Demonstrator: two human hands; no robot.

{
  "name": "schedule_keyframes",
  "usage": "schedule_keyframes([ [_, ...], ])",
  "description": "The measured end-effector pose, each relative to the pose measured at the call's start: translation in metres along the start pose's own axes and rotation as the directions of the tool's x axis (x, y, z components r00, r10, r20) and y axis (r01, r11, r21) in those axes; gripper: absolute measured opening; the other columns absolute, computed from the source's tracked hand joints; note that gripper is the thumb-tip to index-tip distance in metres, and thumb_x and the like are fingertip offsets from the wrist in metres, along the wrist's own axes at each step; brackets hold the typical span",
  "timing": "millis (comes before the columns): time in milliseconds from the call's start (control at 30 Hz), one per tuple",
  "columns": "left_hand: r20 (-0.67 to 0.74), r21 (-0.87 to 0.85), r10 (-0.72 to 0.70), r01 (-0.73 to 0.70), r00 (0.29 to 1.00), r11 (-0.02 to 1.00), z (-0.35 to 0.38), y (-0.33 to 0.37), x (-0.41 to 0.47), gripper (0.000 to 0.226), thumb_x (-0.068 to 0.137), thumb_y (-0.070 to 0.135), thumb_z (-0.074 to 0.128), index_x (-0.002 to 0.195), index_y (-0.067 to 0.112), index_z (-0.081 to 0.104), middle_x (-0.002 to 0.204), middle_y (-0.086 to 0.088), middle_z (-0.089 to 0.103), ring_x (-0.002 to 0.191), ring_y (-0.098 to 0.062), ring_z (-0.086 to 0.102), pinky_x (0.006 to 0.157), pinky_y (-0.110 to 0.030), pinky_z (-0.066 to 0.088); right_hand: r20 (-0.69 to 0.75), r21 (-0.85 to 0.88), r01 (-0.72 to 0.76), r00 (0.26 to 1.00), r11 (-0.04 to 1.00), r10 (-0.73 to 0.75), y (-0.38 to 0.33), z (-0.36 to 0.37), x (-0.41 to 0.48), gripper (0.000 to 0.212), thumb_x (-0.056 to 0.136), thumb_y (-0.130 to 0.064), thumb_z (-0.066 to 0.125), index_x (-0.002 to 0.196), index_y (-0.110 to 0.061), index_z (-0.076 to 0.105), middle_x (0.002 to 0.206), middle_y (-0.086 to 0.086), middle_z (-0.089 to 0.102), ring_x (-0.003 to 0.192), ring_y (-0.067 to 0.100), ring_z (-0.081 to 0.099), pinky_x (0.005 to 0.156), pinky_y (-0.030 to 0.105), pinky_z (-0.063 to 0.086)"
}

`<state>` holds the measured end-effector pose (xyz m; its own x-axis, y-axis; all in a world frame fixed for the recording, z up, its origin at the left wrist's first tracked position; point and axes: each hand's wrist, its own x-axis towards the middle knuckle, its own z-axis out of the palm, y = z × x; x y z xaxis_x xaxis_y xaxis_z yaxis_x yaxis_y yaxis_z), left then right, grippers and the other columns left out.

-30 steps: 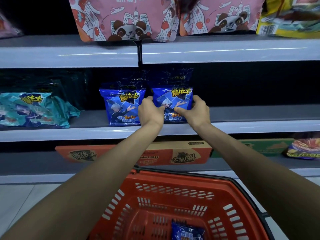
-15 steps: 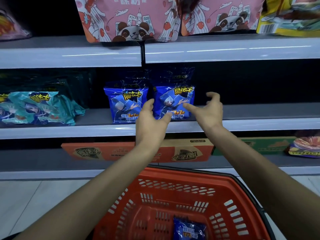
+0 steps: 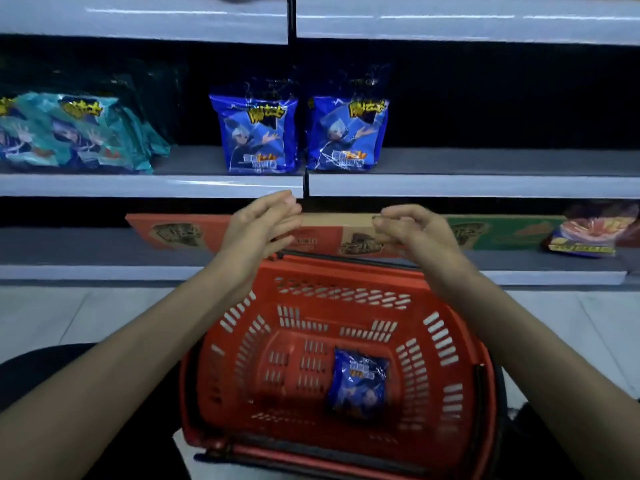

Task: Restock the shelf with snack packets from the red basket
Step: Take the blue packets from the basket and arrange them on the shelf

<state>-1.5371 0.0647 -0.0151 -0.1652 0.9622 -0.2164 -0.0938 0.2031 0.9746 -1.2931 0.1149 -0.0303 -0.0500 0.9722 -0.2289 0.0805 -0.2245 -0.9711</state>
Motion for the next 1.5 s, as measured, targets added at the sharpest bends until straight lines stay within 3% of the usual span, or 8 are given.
schedule_keyframes([
  [267, 0.024, 0.063, -0.034, 0.032, 0.999, 0.998, -0.002, -0.012, -0.013, 0.033, 0.103, 0.036, 0.061, 0.133, 0.022, 0.065, 0.122, 0.000, 0.077, 0.113, -0.015, 0.073, 0.108, -0.042, 0.053, 0.194, -0.362, -0.195, 0.941, 0.912, 0.278, 0.143, 0.007, -0.002, 0.019, 0.086, -0.001, 0.080, 0.101, 0.003, 0.068, 0.091, 0.010, 0.073, 0.081, 0.017, 0.069, 0.073, 0.020, 0.056],
  [333, 0.016, 0.074, -0.040, 0.039, 0.999, 0.997, -0.004, -0.014, -0.014, 0.034, 0.103, 0.037, 0.061, 0.133, 0.022, 0.065, 0.121, 0.001, 0.077, 0.112, -0.014, 0.074, 0.107, -0.043, 0.054, 0.236, -0.616, -0.144, 0.904, 0.775, 0.356, 0.188, 0.011, -0.002, 0.015, 0.088, -0.005, 0.078, 0.101, -0.001, 0.071, 0.095, 0.004, 0.073, 0.089, 0.018, 0.069, 0.077, 0.021, 0.057],
  [433, 0.003, 0.064, -0.062, 0.061, 0.998, 0.996, -0.006, -0.018, -0.013, 0.033, 0.102, 0.038, 0.062, 0.131, 0.022, 0.067, 0.119, 0.000, 0.078, 0.111, -0.015, 0.074, 0.107, -0.044, 0.054, 0.251, -0.918, 0.047, 0.839, 0.395, 0.482, 0.248, 0.016, -0.004, 0.033, 0.091, -0.029, 0.077, 0.119, -0.013, 0.071, 0.107, -0.003, 0.069, 0.103, 0.019, 0.069, 0.082, 0.028, 0.054],
  [667, 0.024, 0.089, -0.107, 0.104, 0.994, 0.991, -0.014, -0.025, -0.007, 0.034, 0.101, 0.042, 0.061, 0.128, 0.022, 0.068, 0.113, 0.002, 0.079, 0.105, -0.013, 0.076, 0.101, -0.040, 0.057, 0.223, -0.960, 0.108, 0.851, 0.257, 0.476, 0.322, 0.034, 0.003, 0.108, 0.079, -0.046, 0.082, 0.162, -0.031, 0.014, 0.167, 0.004, 0.025, 0.149, 0.028, 0.035, 0.119, 0.042, 0.037],
  [933, 0.041, 0.110, -0.134, 0.129, 0.990, 0.985, -0.007, -0.018, 0.009, 0.035, 0.102, 0.044, 0.060, 0.128, 0.022, 0.069, 0.110, 0.002, 0.080, 0.102, -0.011, 0.077, 0.100, -0.039, 0.058, 0.208, -0.972, 0.128, 0.856, 0.195, 0.473, 0.339, 0.031, 0.015, 0.125, 0.065, -0.066, 0.084, 0.162, -0.034, 0.013, 0.170, 0.001, 0.018, 0.156, 0.031, 0.016, 0.127, 0.052, 0.013],
  [1067, 0.036, 0.114, -0.127, 0.122, 0.991, 0.986, -0.004, -0.015, 0.011, 0.035, 0.102, 0.044, 0.060, 0.125, 0.019, 0.069, 0.109, 0.000, 0.080, 0.100, -0.012, 0.077, 0.098, -0.037, 0.059, 0.223, -0.961, 0.103, 0.833, 0.255, 0.507, 0.325, 0.026, 0.023, 0.082, 0.074, -0.042, 0.088, 0.145, -0.023, 0.050, 0.143, 0.002, 0.056, 0.130, 0.024, 0.053, 0.106, 0.034, 0.045],
  [1167, 0.025, 0.095, -0.138, 0.135, 0.990, 0.986, 0.001, -0.016, 0.010, 0.034, 0.103, 0.042, 0.060, 0.125, 0.018, 0.070, 0.107, -0.001, 0.081, 0.099, -0.013, 0.077, 0.098, -0.038, 0.059, 0.276, -0.935, 0.099, 0.804, 0.339, 0.527, 0.310, 0.021, 0.025, 0.026, 0.081, -0.030, 0.086, 0.098, -0.022, 0.068, 0.096, -0.007, 0.067, 0.094, 0.016, 0.064, 0.075, 0.025, 0.046],
  [1500, -0.011, 0.181, -0.072, 0.073, 0.997, 0.981, 0.010, -0.020, -0.002, 0.024, 0.103, 0.034, 0.062, 0.115, 0.017, 0.072, 0.105, -0.002, 0.080, 0.097, -0.015, 0.077, 0.099, -0.040, 0.059, 0.365, -0.677, 0.077, 0.899, 0.732, 0.243, 0.170, -0.012, 0.019, 0.030, 0.077, -0.023, 0.092, 0.083, -0.012, 0.065, 0.083, 0.009, 0.074, 0.082, 0.029, 0.072, 0.076, 0.049, 0.056],
])
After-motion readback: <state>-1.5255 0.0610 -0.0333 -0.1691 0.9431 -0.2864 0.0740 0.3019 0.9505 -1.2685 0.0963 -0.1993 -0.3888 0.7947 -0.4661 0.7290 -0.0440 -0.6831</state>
